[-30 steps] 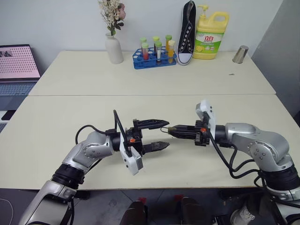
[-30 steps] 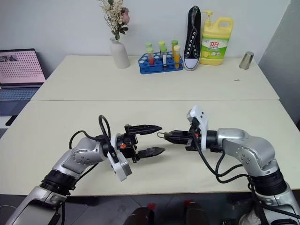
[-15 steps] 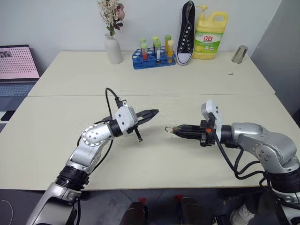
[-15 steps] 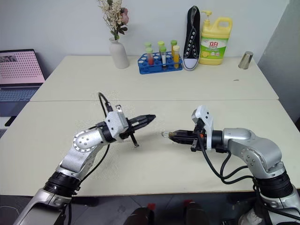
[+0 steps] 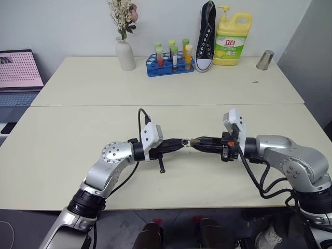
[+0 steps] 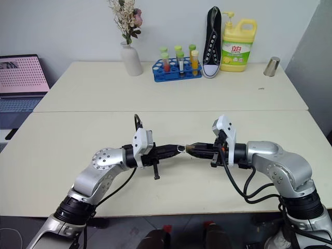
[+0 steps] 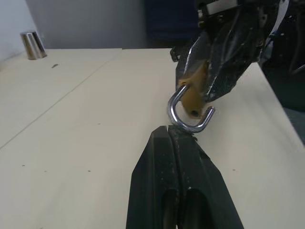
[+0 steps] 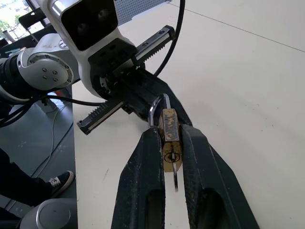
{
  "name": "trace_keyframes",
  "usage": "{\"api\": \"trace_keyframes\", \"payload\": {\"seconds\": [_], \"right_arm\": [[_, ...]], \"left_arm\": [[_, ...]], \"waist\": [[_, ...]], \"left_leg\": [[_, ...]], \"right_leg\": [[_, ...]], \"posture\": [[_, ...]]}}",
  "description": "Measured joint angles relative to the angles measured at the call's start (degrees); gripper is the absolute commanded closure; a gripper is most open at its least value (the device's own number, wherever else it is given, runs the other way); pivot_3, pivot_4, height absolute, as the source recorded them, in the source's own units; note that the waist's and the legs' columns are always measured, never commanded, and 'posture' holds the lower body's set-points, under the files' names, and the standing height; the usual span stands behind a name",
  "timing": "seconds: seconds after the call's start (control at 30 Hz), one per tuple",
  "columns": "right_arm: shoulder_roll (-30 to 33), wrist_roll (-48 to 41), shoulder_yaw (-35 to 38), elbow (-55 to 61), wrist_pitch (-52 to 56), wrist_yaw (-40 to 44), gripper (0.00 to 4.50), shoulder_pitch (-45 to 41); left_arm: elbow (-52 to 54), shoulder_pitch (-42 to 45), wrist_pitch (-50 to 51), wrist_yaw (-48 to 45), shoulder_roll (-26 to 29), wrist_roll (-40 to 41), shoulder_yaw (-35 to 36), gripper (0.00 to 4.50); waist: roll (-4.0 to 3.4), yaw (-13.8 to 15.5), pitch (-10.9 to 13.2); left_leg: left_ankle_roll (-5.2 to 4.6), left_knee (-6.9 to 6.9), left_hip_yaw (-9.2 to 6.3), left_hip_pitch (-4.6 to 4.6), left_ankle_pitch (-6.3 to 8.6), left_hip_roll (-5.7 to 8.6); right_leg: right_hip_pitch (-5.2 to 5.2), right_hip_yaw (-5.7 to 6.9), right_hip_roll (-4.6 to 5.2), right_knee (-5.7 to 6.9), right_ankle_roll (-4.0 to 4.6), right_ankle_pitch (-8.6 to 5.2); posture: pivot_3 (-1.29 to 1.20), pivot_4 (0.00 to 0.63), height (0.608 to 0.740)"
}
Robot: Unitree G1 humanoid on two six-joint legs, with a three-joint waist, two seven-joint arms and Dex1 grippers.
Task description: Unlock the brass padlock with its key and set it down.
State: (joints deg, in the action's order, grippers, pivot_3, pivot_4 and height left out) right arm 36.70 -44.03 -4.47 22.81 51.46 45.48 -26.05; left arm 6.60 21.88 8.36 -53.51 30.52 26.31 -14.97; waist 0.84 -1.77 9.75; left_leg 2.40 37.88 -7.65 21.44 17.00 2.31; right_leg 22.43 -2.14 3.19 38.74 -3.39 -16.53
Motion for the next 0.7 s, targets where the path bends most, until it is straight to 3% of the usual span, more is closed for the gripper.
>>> {"api": "trace_keyframes", "payload": {"seconds": [0.37, 0.7], "right_arm": [[-0.03, 0.30, -0.01, -0.07, -0.67, 0.73, 4.36, 0.00], [-0.02, 0.72, -0.03, -0.11, -0.89, 0.81, 4.36, 0.00]], "left_arm": [[8.72, -2.67, 11.97, -2.37, 1.42, 5.80, 3.68, 4.50], [8.92, -1.07, 18.84, -0.51, -0.78, 9.79, 7.51, 4.50]], "waist": [[0.00, 0.01, 0.00], [0.00, 0.05, 0.00]], "left_leg": [[0.00, -0.01, 0.00, 0.00, 0.00, -0.02], [0.00, 0.00, -0.01, 0.00, 0.00, -0.01]], "right_leg": [[-0.01, 0.00, 0.00, -0.01, 0.00, 0.00], [-0.02, 0.00, 0.01, -0.03, 0.00, 0.00]], "posture": [[0.00, 0.150, 0.740], [0.00, 0.150, 0.740]]}}
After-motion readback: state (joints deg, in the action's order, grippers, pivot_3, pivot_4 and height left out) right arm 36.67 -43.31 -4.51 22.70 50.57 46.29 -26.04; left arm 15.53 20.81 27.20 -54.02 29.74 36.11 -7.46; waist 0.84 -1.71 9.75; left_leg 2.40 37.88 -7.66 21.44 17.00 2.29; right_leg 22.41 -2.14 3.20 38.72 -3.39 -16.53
